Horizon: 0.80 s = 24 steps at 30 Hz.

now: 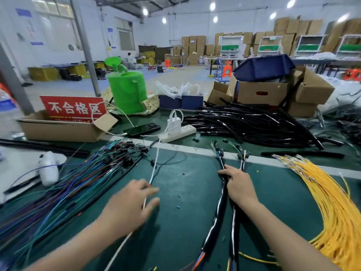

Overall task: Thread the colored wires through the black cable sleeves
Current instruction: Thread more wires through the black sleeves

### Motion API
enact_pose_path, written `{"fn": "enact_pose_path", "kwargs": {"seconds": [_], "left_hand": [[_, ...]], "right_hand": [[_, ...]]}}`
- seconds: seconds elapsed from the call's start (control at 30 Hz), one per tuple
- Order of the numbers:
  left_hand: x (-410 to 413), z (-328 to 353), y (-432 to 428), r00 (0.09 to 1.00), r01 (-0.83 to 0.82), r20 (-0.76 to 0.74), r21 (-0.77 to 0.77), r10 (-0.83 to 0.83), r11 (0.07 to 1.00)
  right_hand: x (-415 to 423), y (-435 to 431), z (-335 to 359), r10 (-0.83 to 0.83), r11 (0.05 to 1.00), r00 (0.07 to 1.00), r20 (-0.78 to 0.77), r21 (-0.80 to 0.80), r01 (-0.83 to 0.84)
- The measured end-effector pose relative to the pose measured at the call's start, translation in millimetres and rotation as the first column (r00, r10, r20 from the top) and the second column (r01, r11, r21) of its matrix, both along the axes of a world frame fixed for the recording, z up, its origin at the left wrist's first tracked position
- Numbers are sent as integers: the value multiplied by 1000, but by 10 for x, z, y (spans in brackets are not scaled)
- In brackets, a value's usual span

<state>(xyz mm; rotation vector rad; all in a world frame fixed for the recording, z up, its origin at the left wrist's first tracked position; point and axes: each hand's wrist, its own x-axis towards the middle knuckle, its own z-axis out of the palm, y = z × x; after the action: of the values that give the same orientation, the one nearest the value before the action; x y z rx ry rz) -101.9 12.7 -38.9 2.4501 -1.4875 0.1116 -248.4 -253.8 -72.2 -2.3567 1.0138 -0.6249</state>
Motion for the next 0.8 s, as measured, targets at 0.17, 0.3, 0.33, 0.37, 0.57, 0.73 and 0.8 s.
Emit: {"fn": "enact_pose_path", "kwargs": {"seconds": [0.17, 0.3, 0.33, 0.37, 0.57, 0.73, 0.8], "left_hand": [[1274, 24, 59, 834, -551, 156, 182, 529, 815], [1403, -48, 113, 829, -544, 140, -26, 542, 839], [1396, -22, 102, 832, -540, 113, -57, 543, 840], [1388, 0, 93, 830, -545, 104, -55, 548, 836], [1385, 117, -14, 802, -595, 161, 143, 575, 791], [1378, 140, -89, 771, -627, 281, 174, 572, 760], [1391, 192, -103, 797, -591, 255, 135, 548, 796]], "right_hand": [[-73, 21, 163, -54, 994, 985, 161, 102, 38], [-226, -25, 273, 11, 998, 989, 150, 62, -20], [-281, -72, 327, 9, 999, 988, 157, 43, -16], [-340, -121, 381, -1, 1000, 986, 168, 22, -2], [-615, -309, 595, -124, 992, 966, 226, -1, 128], [-649, -229, 661, -112, 992, 965, 236, -24, 121], [-672, -202, 667, -92, 994, 960, 264, -26, 102]]}}
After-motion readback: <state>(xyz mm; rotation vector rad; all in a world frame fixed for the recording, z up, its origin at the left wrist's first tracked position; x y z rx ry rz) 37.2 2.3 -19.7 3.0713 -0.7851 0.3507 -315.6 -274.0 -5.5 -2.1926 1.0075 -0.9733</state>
